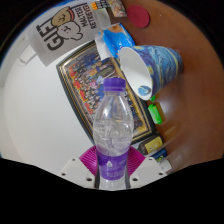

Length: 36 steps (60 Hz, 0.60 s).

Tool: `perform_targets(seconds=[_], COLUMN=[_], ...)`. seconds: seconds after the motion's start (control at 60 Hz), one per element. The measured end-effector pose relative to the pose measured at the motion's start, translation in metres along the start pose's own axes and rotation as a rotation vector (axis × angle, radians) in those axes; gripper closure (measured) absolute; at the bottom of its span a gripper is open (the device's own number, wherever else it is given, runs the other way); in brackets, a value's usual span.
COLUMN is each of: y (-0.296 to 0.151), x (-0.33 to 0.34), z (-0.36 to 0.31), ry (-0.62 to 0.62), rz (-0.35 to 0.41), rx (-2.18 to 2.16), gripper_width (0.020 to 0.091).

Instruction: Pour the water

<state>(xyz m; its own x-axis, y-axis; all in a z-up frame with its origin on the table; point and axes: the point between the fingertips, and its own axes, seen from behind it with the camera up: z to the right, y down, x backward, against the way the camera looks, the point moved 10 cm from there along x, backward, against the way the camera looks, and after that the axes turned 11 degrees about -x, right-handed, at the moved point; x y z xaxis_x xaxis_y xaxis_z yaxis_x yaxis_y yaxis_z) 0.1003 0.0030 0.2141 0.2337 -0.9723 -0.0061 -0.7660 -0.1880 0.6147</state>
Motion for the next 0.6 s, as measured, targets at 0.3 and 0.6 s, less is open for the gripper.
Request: perform_targets(seconds=[0.3, 0.6], y=[0.0, -0.027], x=[0.006, 0.025], z=[-0.022, -0.125], ry=[0.107, 0.139], rz=[-0.029, 0.054], rx=[0.36, 1.356], gripper_width=[0.0765, 0.0765])
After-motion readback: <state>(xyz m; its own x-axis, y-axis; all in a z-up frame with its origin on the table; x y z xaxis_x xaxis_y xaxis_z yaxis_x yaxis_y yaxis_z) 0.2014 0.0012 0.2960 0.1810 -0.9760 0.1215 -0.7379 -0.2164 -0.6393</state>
